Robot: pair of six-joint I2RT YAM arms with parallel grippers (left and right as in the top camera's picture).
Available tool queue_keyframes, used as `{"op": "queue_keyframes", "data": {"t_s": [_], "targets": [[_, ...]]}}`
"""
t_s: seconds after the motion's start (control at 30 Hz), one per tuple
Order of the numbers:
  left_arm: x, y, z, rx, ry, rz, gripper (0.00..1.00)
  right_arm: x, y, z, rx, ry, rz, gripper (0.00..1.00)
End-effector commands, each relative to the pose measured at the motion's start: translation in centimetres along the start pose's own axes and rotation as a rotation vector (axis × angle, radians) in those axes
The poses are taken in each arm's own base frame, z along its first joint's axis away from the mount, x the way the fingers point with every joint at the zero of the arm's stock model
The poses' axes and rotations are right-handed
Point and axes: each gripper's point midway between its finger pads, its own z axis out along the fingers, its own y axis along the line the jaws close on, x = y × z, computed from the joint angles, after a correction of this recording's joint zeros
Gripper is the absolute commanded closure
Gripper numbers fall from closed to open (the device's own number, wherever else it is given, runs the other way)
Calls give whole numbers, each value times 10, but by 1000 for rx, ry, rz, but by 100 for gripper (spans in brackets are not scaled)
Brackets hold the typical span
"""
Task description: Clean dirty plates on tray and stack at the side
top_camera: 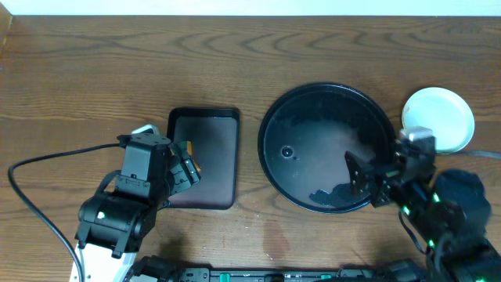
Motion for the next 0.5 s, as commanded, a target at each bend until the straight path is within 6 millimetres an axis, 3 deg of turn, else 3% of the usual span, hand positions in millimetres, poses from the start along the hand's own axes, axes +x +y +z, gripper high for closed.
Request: {"op": "queue_keyframes", "data": {"t_s": [0.0,0.17,0.47], "targets": [[-2,-2,0,0,3,3,18,-1,-2,-7,16,-27,10,1],[-1,-2,2,-7,12,4,18,18,-5,-8,32,48,19,1],[0,-1,6,-18,27,6,17,81,-17,-20,86,310,47,1]]}}
